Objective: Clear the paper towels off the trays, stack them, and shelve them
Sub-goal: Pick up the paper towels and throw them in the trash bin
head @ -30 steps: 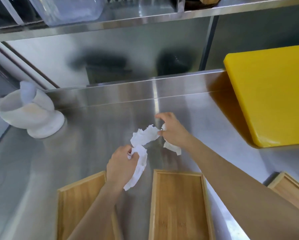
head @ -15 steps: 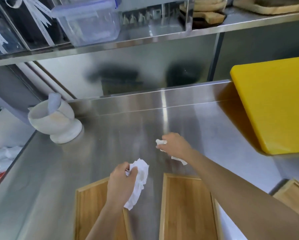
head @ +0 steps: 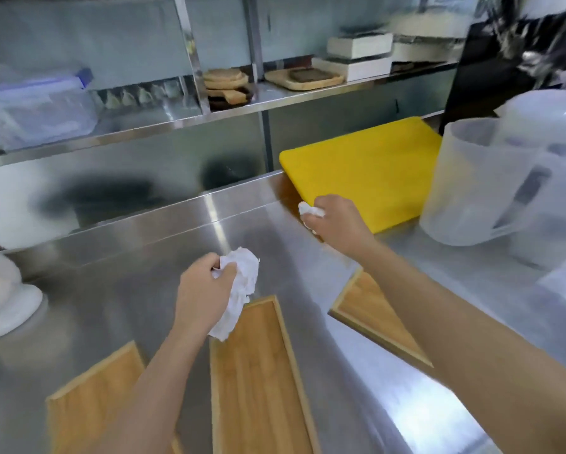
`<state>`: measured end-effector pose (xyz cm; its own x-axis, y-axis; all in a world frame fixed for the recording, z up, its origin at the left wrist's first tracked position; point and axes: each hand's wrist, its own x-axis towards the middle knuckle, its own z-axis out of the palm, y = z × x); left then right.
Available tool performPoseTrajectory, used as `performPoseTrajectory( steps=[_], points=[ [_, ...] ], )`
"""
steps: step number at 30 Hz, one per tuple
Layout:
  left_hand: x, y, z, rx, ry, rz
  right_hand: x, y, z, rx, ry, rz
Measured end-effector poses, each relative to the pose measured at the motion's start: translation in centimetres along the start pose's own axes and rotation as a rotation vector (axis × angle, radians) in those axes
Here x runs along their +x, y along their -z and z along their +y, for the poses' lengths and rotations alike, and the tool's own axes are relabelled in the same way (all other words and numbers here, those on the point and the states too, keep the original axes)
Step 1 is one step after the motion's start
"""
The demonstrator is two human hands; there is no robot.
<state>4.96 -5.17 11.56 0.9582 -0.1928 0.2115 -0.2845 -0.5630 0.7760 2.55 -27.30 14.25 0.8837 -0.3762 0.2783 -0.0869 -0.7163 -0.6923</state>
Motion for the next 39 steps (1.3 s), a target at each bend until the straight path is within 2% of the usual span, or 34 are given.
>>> performPoseTrajectory(
  steps=[3, 7, 18, 21, 25, 30, 36, 39],
  points=[
    [0.3, -0.7, 1.1, -0.007, -0.046, 0.027, -1.2, 1.7, -0.2, -0.021, 0.0, 0.015],
    [-3.5, -5.0, 4.0, -0.035, -0.13, -0.146, -7.9, 6.2, 3.9, -0.079, -0.115, 0.133],
    [-13.0, -13.5, 12.2, -0.073, -0.202, -0.327, -20.9, 17.6, 12.3, -0.06, -0.369, 0.321],
    [-15.9, -16.1, 14.2, -0.081, -0.208, -0.347, -23.9, 20.6, 14.8, 0.033, -0.38, 0.354],
    [-21.0, -20.2, 16.8, -0.097, -0.164, -0.385, -28.5, 24.4, 19.1, 0.118, -0.429, 0.378],
    [-28.1, -26.3, 18.8, -0.126, -0.041, -0.504, -35.2, 28.1, 24.8, 0.238, -0.59, 0.421],
    [-33.4, -30.4, 19.1, -0.114, -0.024, -0.597, -38.6, 29.7, 28.3, 0.2, -0.658, 0.411],
    [-33.7, -32.7, 18.0, -0.092, 0.046, -0.643, -40.8, 28.8, 30.6, 0.191, -0.699, 0.413]
  ],
)
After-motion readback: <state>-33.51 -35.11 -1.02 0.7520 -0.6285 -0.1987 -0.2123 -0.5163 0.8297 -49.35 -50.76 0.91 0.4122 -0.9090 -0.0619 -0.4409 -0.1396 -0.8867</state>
